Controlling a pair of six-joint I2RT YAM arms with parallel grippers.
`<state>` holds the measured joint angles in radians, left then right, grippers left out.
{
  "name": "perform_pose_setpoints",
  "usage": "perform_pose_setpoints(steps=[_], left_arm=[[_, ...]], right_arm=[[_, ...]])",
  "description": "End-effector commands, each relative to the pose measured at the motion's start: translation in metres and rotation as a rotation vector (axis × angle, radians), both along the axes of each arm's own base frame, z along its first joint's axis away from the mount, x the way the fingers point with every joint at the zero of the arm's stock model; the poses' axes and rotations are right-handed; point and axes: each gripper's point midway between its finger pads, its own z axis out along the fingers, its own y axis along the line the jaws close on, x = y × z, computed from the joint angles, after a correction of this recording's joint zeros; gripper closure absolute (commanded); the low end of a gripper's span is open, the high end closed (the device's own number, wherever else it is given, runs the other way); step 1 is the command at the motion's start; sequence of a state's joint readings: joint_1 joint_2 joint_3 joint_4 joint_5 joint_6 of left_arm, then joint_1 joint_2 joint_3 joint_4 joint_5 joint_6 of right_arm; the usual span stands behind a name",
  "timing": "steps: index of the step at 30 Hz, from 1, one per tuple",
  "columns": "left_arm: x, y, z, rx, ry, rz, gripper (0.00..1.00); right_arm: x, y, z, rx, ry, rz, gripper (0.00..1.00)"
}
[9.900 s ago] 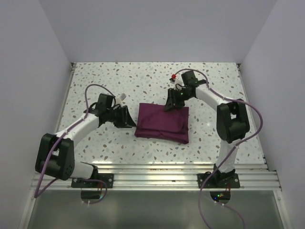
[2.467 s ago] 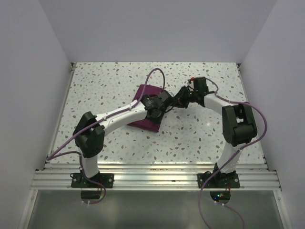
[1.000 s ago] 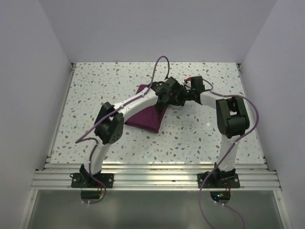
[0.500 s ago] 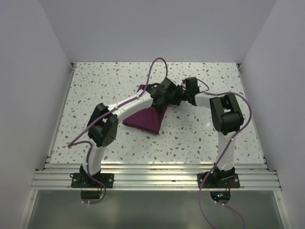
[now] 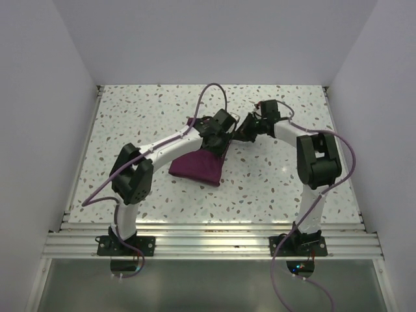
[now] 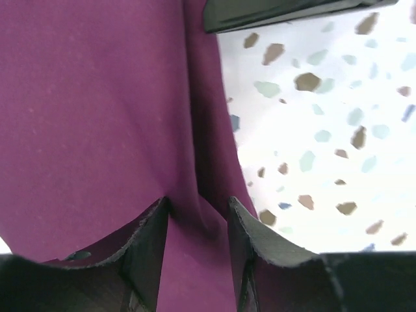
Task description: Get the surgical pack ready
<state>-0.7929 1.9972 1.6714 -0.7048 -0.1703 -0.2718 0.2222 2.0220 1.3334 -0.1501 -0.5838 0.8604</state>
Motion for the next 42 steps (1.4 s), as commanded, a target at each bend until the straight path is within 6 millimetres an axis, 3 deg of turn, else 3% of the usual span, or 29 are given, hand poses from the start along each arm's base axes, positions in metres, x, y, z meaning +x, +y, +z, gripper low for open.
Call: perform_pose_setpoints(steps=[1,5,6,8,9,11,13,15,18,21,22,27,31,33,38,42], left_arm=[[-0.008,-0.010,0.040,-0.128,-0.019,-0.050,0.55],[-0.013,-0.011,0.044,-0.198,-0.008,-0.068,0.56],[-0.016,-0.006,0.036,-0.191,0.003,-0.063,0.56],[-0.021,-0.012,0.035,-0.236,0.022,-0.089,0.57],[-0.025,-0.010,0.027,-0.234,0.040,-0.090,0.58],[-0.028,-0.009,0.021,-0.241,0.052,-0.096,0.59],[-0.029,-0.010,0.019,-0.252,0.052,-0.102,0.59],[-0.032,-0.010,0.015,-0.255,0.062,-0.108,0.59],[-0.036,-0.012,0.009,-0.264,0.081,-0.123,0.59],[-0.041,-0.013,0.003,-0.278,0.099,-0.140,0.59],[-0.042,-0.013,0.001,-0.278,0.102,-0.141,0.59],[-0.049,-0.004,-0.005,-0.276,0.114,-0.138,0.59],[-0.054,0.005,-0.007,-0.279,0.120,-0.133,0.58],[-0.053,0.012,-0.001,-0.288,0.120,-0.119,0.57],[-0.055,0.009,0.050,-0.406,0.065,-0.134,0.50],[-0.057,0.001,0.059,-0.457,0.078,-0.129,0.50]], right_arm=[[-0.019,-0.020,0.039,-0.100,-0.069,0.089,0.96],[-0.013,-0.014,0.073,-0.069,-0.165,0.147,0.95],[-0.010,-0.010,0.074,-0.047,-0.165,0.153,0.95],[0.000,0.005,0.092,0.059,-0.201,0.174,0.95],[0.004,0.013,0.086,0.102,-0.178,0.188,0.94],[0.012,0.033,0.104,0.191,-0.198,0.233,0.94],[0.021,0.049,0.100,0.213,-0.176,0.279,0.94],[0.016,0.065,0.097,0.236,-0.155,0.322,0.94],[0.016,0.075,0.077,0.279,-0.096,0.317,0.94],[0.008,0.069,0.054,0.307,-0.039,0.288,0.95],[-0.001,0.063,0.038,0.297,-0.007,0.280,0.95],[-0.019,0.022,0.009,0.246,0.018,0.238,0.95],[-0.032,0.009,-0.017,0.203,0.066,0.252,0.95],[-0.032,0.009,-0.013,0.196,0.059,0.266,0.96],[-0.029,0.004,0.028,0.153,-0.031,0.279,0.95],[-0.022,0.008,0.059,0.163,-0.081,0.295,0.94]])
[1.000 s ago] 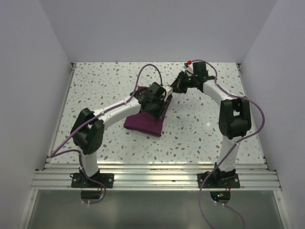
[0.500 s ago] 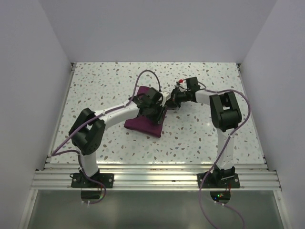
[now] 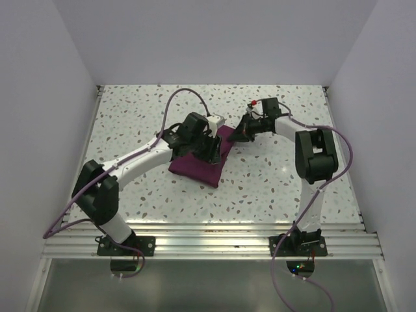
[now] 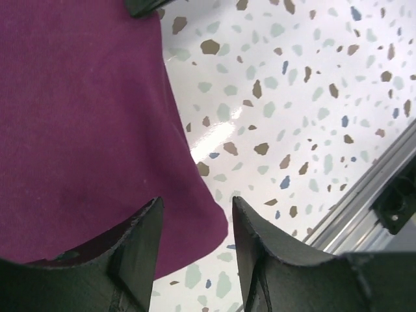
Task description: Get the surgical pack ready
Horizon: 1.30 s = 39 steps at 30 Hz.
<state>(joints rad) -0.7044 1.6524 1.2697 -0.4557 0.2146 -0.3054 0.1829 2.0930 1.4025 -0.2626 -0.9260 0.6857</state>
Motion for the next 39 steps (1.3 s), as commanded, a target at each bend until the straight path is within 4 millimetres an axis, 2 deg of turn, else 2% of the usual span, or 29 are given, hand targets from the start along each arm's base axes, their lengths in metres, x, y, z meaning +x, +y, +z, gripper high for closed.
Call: perform_pose_setpoints(steps=[1,3,4,6,7,11,14,21,29,31,34,38,39], left_arm=[[-0.001,-0.011,0.018,-0.079,0.010,0.002,0.49],[0.001,-0.008,0.010,-0.039,0.008,0.025,0.48],[0.002,-0.007,0.001,-0.003,0.020,0.035,0.47],[0.008,-0.006,-0.002,0.066,-0.010,0.067,0.48],[0.006,-0.002,-0.014,0.119,0.013,0.078,0.48],[0.001,-0.011,-0.021,0.235,-0.037,0.108,0.47],[-0.005,-0.019,-0.025,0.267,-0.056,0.107,0.47],[-0.014,-0.017,-0.040,0.354,-0.037,0.102,0.47],[-0.028,-0.012,-0.052,0.409,-0.017,0.080,0.50],[-0.033,-0.012,-0.055,0.413,-0.009,0.067,0.50],[-0.040,-0.011,-0.059,0.420,0.006,0.053,0.54],[-0.050,-0.005,-0.065,0.422,0.029,0.052,0.65],[-0.055,0.000,-0.068,0.429,0.037,0.051,0.68]], right_arm=[[0.008,-0.002,0.051,-0.022,-0.112,0.019,0.89],[0.008,-0.009,0.054,-0.073,-0.106,-0.008,0.69],[0.006,-0.017,0.046,-0.138,-0.072,-0.048,0.53],[0.004,-0.024,0.048,-0.178,-0.054,-0.098,0.41],[0.004,-0.025,0.043,-0.178,-0.034,-0.137,0.32],[0.007,-0.025,0.028,-0.188,0.017,-0.181,0.29],[0.015,-0.025,0.025,-0.182,0.009,-0.191,0.31],[0.032,-0.021,0.012,-0.183,0.019,-0.188,0.39],[0.040,-0.017,0.001,-0.166,0.022,-0.179,0.54],[0.041,-0.017,-0.001,-0.166,0.030,-0.180,0.66],[0.044,-0.017,0.001,-0.170,0.023,-0.183,0.74],[0.049,-0.018,0.002,-0.171,0.025,-0.180,0.89],[0.051,-0.018,0.002,-0.174,0.028,-0.179,0.95]])
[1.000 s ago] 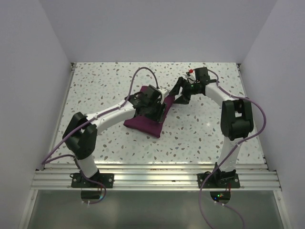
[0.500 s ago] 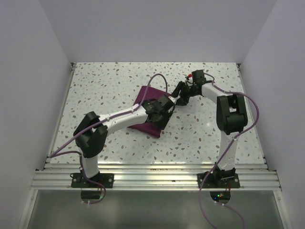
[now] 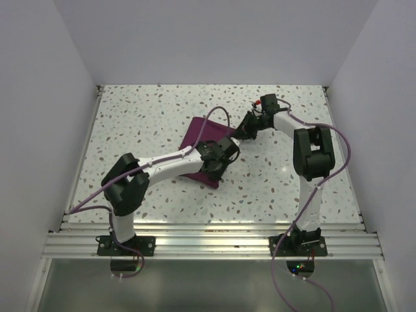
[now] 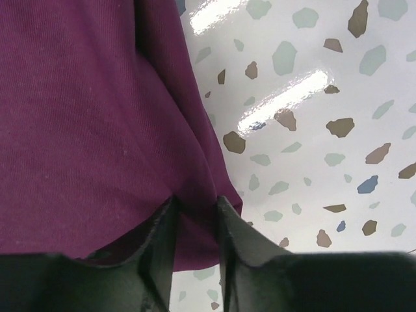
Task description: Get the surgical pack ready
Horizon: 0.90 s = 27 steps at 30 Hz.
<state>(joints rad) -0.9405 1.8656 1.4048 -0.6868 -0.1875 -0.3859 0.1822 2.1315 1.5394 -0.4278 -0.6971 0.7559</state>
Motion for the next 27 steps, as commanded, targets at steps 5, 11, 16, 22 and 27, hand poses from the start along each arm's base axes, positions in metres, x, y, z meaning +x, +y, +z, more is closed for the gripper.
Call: perform_pose_setpoints(steps=[5,11,16,22,27], left_arm=[[-0.034,0.019,-0.011,0.001,0.069,0.007,1.00],[-0.050,0.021,-0.018,-0.057,0.099,-0.016,1.00],[-0.058,0.018,-0.017,-0.098,0.115,-0.038,0.89],[-0.049,0.009,-0.005,-0.124,0.080,-0.043,0.57],[-0.048,0.001,-0.012,-0.119,0.107,-0.059,0.57]], right_arm=[[0.031,-0.013,0.009,-0.009,-0.045,-0.040,1.00],[0.041,-0.029,0.001,-0.020,-0.027,-0.058,1.00],[0.035,-0.030,0.004,-0.008,-0.025,-0.034,0.85],[0.024,-0.029,0.015,0.013,-0.040,-0.033,0.75],[0.027,-0.028,0.019,0.020,-0.047,-0.040,0.76]])
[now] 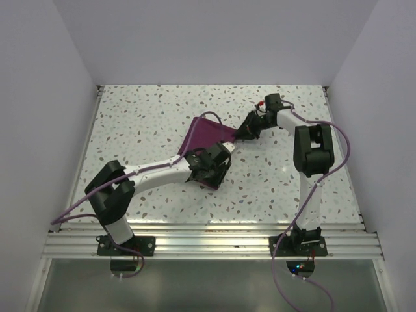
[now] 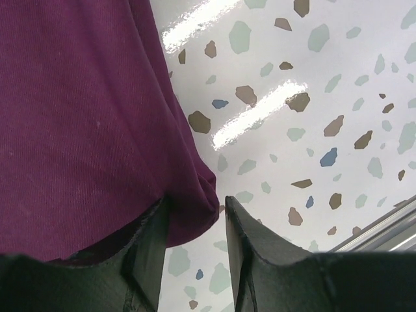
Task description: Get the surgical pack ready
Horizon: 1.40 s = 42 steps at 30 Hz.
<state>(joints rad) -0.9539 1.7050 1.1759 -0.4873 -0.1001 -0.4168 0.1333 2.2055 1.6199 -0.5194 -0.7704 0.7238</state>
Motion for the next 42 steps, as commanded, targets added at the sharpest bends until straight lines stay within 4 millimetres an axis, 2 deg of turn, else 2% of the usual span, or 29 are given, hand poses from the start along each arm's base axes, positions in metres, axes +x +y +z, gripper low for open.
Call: perform_pose_setpoints(steps=[1,8,18,26,32,33,34,37,42], left_arm=[[-0.023,0.003,-0.017,0.051,0.112,-0.043,0.58],[-0.031,0.013,-0.026,0.071,0.134,-0.041,0.70],[-0.032,0.015,-0.028,0.081,0.134,-0.045,0.70],[-0.033,0.016,-0.030,0.088,0.139,-0.059,0.72],[-0.036,0.020,-0.033,0.098,0.147,-0.067,0.82],[-0.037,0.020,-0.034,0.097,0.151,-0.068,0.95],[-0.039,0.021,-0.036,0.099,0.158,-0.071,1.00],[-0.043,0.025,-0.040,0.099,0.167,-0.066,1.00],[-0.053,0.028,-0.043,0.079,0.198,-0.072,1.00]], right_arm=[[0.022,-0.014,0.026,-0.023,-0.114,-0.048,0.76],[0.026,-0.013,0.035,-0.021,-0.133,-0.041,0.79],[0.018,-0.013,0.038,-0.025,-0.134,-0.043,0.76],[0.031,-0.009,0.037,-0.019,-0.137,-0.045,0.81],[0.034,-0.006,0.026,-0.023,-0.124,-0.046,0.90],[0.035,-0.007,0.021,-0.042,-0.120,-0.053,0.92],[0.033,-0.009,0.018,-0.053,-0.107,-0.048,0.94],[0.042,-0.015,0.014,-0.102,-0.106,-0.058,1.00],[0.058,-0.024,0.012,-0.150,-0.122,-0.068,1.00]])
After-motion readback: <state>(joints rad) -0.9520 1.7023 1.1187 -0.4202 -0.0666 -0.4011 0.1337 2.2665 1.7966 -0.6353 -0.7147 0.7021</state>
